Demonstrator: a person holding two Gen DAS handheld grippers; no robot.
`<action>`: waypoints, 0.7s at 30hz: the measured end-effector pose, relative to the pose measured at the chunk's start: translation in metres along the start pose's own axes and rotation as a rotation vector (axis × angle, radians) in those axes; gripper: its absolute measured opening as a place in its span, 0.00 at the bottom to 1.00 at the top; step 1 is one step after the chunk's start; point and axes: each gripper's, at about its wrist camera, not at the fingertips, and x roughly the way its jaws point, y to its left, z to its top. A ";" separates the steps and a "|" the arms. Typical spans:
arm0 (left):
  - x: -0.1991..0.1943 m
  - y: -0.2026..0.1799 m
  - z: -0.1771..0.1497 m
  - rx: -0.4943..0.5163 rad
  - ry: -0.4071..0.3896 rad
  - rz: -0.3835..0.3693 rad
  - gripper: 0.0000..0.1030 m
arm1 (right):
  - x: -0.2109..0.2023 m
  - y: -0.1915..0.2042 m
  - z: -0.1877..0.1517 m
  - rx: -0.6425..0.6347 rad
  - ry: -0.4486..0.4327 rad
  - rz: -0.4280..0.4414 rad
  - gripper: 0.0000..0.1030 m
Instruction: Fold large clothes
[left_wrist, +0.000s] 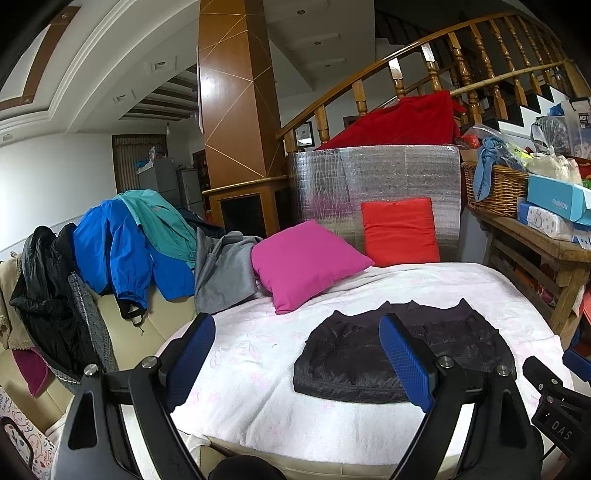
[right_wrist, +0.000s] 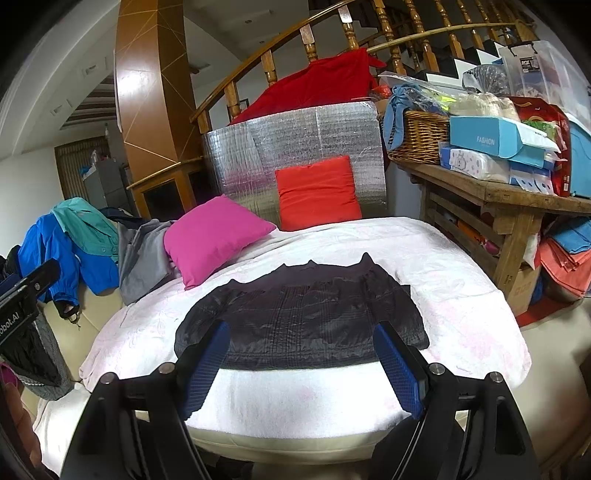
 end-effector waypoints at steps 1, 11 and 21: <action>0.000 0.000 0.000 0.000 0.000 -0.001 0.88 | 0.000 0.000 0.000 0.001 -0.001 0.001 0.80; -0.002 0.002 -0.001 -0.006 -0.004 0.006 0.88 | -0.001 0.003 -0.001 -0.001 -0.005 -0.004 0.80; -0.001 0.004 -0.001 -0.017 0.009 0.009 0.88 | -0.002 0.007 0.000 -0.007 -0.011 -0.002 0.80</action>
